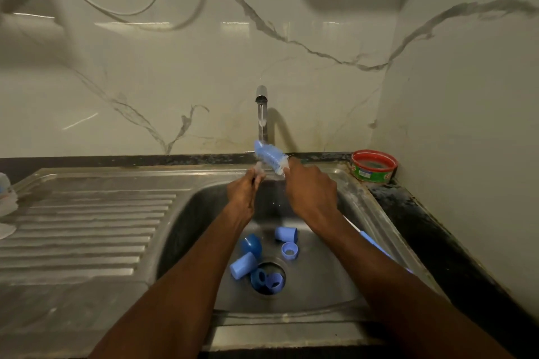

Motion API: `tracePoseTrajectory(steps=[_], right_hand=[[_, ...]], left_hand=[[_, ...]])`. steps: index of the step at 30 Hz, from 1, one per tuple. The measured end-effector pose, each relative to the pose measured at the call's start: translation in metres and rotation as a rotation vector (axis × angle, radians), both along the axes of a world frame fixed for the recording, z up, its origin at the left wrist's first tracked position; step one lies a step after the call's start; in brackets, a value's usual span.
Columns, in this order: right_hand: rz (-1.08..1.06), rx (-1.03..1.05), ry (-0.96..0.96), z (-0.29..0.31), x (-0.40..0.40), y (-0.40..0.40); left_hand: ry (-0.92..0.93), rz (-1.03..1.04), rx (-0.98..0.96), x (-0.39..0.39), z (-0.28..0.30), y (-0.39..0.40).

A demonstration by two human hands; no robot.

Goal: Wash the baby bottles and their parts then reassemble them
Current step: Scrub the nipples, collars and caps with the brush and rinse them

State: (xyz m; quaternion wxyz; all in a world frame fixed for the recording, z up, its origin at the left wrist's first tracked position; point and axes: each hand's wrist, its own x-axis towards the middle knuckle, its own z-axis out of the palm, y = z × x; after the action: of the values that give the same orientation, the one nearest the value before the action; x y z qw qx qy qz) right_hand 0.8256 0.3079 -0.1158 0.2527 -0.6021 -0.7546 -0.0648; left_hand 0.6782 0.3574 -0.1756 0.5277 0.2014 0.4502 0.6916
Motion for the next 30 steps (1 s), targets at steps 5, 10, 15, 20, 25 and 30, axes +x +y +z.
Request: tracePoseTrajectory(steps=[5,10,15,20,25,30], right_hand=[[0.016,-0.154,-0.092,-0.010,-0.010,-0.007],[-0.044,-0.045,-0.020,-0.001,-0.007,0.004],[-0.066,0.001,0.027,-0.001,-0.001,0.001],[-0.053,-0.067,0.004,-0.010,-0.001,0.003],[-0.109,-0.068,0.014,-0.006,0.020,0.018],[-0.075,-0.034,0.011,-0.010,0.032,0.016]], left_hand=[[-0.009,-0.036,0.011,0.000,0.000,0.001],[-0.051,-0.068,0.115,0.002,0.005,-0.006],[0.015,0.012,0.088,-0.002,-0.002,-0.001],[-0.061,-0.132,0.154,0.001,0.001,0.001],[0.033,-0.171,0.209,0.006,0.003,-0.001],[0.397,-0.036,0.135,-0.006,-0.006,0.009]])
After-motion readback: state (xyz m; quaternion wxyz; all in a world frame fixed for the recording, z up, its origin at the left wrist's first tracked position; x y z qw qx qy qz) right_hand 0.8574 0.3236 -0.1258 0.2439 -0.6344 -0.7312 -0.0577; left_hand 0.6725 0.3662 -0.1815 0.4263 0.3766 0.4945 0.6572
